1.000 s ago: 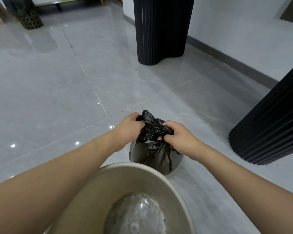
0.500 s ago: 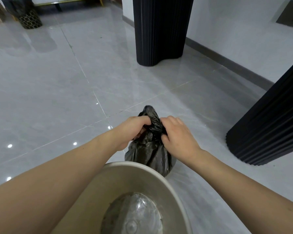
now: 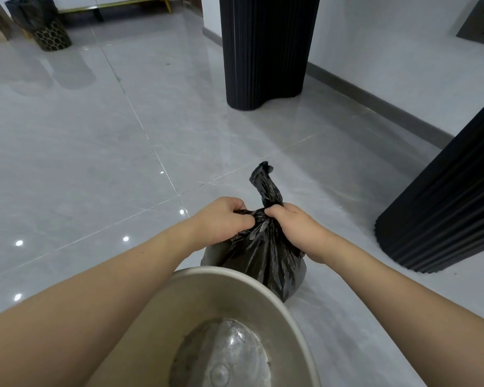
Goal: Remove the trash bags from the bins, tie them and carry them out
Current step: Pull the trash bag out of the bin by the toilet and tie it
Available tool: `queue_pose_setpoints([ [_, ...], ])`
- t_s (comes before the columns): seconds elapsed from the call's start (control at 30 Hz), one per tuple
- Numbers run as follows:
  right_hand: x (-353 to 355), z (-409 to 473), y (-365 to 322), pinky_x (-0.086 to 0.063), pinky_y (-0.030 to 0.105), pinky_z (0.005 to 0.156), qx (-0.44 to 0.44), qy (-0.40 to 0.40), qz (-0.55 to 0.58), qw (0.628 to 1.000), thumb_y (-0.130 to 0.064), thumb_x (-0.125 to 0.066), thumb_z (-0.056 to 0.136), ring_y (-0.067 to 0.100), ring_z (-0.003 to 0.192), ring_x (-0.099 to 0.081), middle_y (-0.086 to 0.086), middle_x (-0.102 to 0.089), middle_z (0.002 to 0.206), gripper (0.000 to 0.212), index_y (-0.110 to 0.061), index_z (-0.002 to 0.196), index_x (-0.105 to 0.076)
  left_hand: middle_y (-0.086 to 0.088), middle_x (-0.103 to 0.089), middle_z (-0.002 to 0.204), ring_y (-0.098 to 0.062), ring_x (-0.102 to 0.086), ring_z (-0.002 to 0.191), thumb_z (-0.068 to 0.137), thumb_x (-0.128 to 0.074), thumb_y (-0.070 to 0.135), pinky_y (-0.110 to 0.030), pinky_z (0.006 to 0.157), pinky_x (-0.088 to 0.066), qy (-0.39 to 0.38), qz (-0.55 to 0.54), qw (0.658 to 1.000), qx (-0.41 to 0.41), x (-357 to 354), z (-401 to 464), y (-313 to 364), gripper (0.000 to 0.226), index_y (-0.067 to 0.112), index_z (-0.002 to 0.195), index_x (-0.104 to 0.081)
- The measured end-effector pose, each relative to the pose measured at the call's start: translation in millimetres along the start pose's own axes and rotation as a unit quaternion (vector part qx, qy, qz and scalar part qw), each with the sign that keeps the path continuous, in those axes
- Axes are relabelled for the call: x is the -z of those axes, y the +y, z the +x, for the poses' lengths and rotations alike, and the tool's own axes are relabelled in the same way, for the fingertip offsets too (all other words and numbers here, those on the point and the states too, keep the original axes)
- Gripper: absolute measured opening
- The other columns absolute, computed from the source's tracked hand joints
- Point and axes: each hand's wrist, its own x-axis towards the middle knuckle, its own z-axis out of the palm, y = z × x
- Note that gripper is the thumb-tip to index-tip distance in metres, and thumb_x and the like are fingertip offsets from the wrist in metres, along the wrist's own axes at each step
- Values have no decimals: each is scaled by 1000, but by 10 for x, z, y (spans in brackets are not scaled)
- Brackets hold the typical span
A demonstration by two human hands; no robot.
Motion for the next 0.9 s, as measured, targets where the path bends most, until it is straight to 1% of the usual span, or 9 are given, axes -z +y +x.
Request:
queue_pose_setpoints([
  [0.07,26,-19,6,-49,19,54,-30,-44,44,998,-27,-47,90,12,61,-66,-1,-68,67,22,-15,80,-62,0,-63,81,-22,-62,74,58,-60,39,-35,71,-49,15,22,1000,-16,-3,-3,-4,16,26,68,-60],
  [0.17,60,-46,-9,-42,14,36,-42,-86,49,994,-13,-46,88,10,47,-63,-3,-67,59,21,-11,78,-64,2,-66,78,-25,-63,77,55,-58,41,-38,72,-50,34,8,999,-30,-5,-15,-11,19,36,73,-62],
  [0.3,48,-17,-4,-43,15,43,-42,-83,104,990,-5,-47,84,14,50,-60,3,-64,64,29,-16,63,-65,2,-63,73,-27,-58,76,64,-52,27,-48,86,-47,87,-14,995,-51,16,25,-69,16,30,79,-55],
  [0.47,43,-16,5,-44,19,46,-85,-52,139,985,-29,-50,89,13,56,-66,-2,-71,69,32,-19,64,-69,11,-66,78,-34,-56,102,67,-38,22,-56,107,-34,55,16,997,-46,11,22,-41,37,46,83,-60],
  [0.57,46,-38,-2,-38,13,37,-97,-47,148,983,-30,-50,90,12,49,-63,-3,-70,64,30,-19,67,-65,3,-66,75,-42,-54,111,65,-50,30,-59,109,-32,1,-29,999,-25,36,8,-20,23,38,79,-67],
  [0.67,41,-52,-21,-34,13,35,-94,-56,139,984,-24,-49,89,9,42,-56,-5,-64,59,31,-20,60,-61,4,-62,73,-31,-55,103,63,-56,38,-42,99,-34,47,58,996,-46,25,1,-2,14,29,73,-61],
  [0.77,27,-43,-11,-29,19,36,-97,-63,106,988,-22,-50,85,12,40,-48,-2,-61,58,23,-18,64,-60,6,-57,94,-25,-41,104,73,-60,31,-36,87,-22,184,294,923,-167,21,-13,-46,7,28,78,-56],
  [0.83,33,-34,11,-26,21,38,-110,-73,101,986,-23,-51,81,14,40,-42,-1,-57,57,18,-18,64,-57,3,-54,124,-32,-38,118,71,-66,24,-40,96,-21,225,398,843,-285,42,-11,-108,15,20,85,-62],
  [0.9,50,-37,21,-26,20,35,-121,-88,104,983,-23,-50,80,13,36,-40,-2,-56,54,19,-18,63,-56,2,-48,142,-35,-33,130,67,-66,20,-46,103,-19,225,413,798,-377,90,-16,-109,13,19,80,-62],
])
